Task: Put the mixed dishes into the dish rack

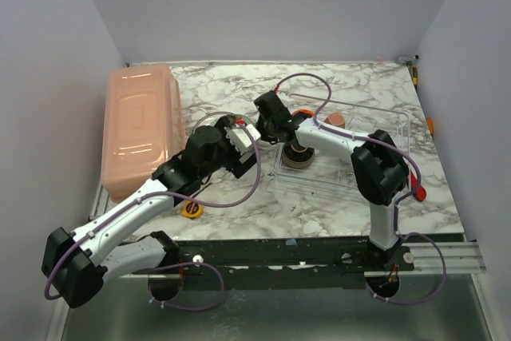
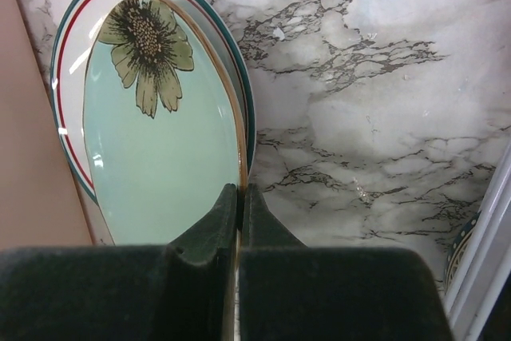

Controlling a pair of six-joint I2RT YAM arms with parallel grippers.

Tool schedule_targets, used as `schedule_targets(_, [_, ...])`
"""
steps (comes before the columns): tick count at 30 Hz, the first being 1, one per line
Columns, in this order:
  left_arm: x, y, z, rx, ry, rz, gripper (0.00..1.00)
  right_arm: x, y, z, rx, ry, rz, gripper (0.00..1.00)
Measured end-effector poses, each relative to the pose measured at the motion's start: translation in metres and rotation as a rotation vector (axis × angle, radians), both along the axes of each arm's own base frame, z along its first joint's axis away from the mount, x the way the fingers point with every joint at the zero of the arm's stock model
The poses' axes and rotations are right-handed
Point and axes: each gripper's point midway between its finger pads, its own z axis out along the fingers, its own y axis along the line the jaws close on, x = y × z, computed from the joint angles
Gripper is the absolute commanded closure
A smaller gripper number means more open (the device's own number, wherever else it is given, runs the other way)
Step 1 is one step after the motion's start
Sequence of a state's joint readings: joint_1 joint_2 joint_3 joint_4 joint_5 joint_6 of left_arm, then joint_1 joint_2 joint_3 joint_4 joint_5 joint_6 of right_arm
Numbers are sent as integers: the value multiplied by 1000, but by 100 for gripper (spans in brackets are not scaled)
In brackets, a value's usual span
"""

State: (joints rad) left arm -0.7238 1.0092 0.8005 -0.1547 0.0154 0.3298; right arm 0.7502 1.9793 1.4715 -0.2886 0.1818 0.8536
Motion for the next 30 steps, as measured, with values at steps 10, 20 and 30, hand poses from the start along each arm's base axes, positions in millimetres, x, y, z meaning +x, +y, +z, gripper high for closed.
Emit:
schedule_targets(10, [13, -4, -95, 208, 167, 32, 10, -3, 0, 12, 57, 24, 35, 100])
schedule_targets(20, [41, 12, -152, 467, 151, 197, 42, -12, 1, 11, 83, 55, 61, 100])
schedule_targets(30, [50, 19, -151, 572, 67, 275, 86, -19, -2, 17, 106, 62, 69, 100])
